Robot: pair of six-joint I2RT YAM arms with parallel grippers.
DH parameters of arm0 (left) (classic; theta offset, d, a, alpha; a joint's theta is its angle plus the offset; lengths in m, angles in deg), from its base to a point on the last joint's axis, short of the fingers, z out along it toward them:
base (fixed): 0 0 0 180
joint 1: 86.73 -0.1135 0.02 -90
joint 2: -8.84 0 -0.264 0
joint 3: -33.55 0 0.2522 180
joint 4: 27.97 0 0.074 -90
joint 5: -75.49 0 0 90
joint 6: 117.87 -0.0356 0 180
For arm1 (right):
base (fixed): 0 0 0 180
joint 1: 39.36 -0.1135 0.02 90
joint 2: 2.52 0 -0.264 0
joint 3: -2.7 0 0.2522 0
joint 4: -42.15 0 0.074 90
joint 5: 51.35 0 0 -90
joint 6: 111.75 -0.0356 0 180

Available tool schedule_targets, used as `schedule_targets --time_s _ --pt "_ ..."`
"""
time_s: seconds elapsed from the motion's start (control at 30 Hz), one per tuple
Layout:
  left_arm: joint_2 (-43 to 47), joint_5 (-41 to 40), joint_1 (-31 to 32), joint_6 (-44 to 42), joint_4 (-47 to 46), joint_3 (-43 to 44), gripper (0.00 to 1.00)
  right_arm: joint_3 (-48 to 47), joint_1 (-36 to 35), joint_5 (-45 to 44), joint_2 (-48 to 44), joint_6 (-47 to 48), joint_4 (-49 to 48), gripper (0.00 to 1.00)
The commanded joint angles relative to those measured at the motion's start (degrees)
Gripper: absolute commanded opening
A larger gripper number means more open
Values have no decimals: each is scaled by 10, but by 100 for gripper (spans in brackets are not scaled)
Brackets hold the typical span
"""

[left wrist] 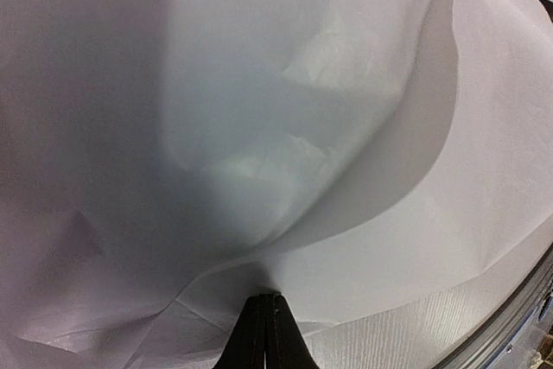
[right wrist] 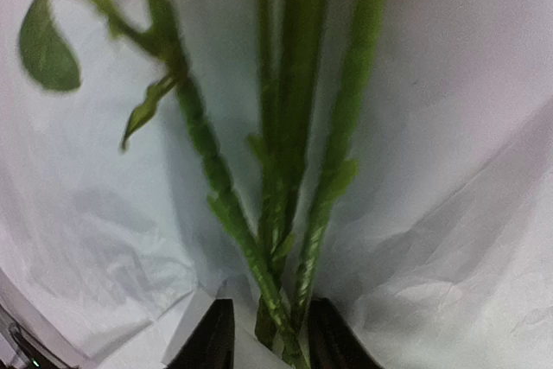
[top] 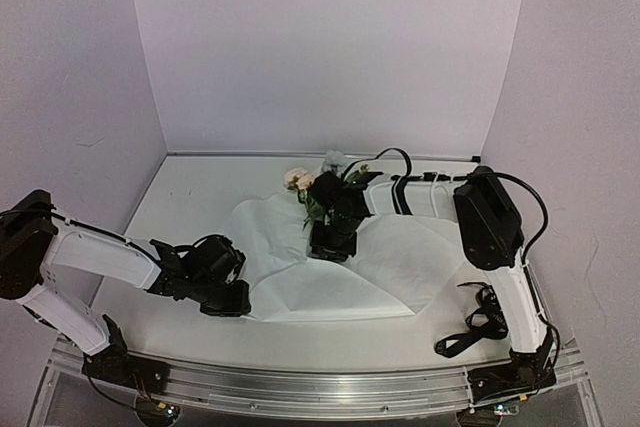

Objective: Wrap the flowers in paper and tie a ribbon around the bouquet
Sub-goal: Adjust the fake flower on the 1/4-folded wrapping paper, then pick up the one-fourth-folded wrapping paper from the center of the board.

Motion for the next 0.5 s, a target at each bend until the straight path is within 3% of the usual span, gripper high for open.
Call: schedule_targets --time_s 0.0,0.07,0.27,0.47 --pt "-6 -4 -2 -9 17 -15 3 8 -9 -6 -49 18 7 49" --pt "-3 -4 -2 -7 18 -17 3 -4 -7 -14 -51 36 23 57" --pt "15 -5 -3 -5 32 -17 3 -13 2 -20 -73 93 56 68" --pt "28 -4 -2 -10 49 -3 8 60 14 -9 -145 149 57 80"
